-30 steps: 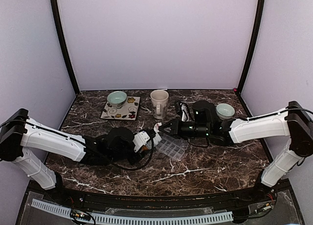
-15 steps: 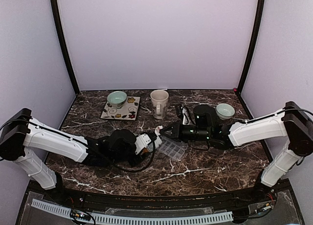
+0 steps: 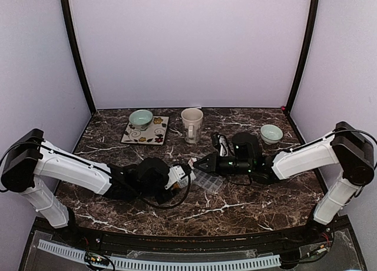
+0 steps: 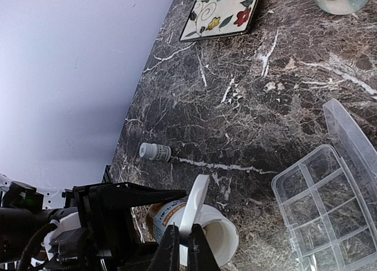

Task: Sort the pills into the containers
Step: Pour the pill into the compartment of the pill container.

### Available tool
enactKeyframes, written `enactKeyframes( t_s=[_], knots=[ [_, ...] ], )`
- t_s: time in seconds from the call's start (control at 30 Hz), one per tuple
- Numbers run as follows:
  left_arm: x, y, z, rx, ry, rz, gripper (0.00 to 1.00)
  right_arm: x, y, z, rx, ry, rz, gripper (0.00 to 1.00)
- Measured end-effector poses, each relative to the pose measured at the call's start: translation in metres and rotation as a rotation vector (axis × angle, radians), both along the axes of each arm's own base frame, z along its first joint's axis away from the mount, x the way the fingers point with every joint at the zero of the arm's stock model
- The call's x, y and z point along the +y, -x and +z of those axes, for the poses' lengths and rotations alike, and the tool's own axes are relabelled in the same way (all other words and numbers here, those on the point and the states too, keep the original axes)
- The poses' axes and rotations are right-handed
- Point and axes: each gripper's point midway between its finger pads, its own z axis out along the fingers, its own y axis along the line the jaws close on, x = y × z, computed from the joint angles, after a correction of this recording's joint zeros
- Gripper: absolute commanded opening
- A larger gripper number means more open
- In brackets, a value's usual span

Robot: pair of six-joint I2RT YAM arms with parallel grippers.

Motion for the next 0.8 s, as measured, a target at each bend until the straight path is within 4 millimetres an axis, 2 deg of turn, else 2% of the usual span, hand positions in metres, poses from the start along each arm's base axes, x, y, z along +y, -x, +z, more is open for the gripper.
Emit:
enactKeyframes(
  t_s=[0.8],
  knots=[
    [-0.009,-0.004,-0.011,0.035,-0.123,-0.03,0.0,-0.009,-0.008,-0.019,0.016,-0.014,-0.015,0.05]
  ],
)
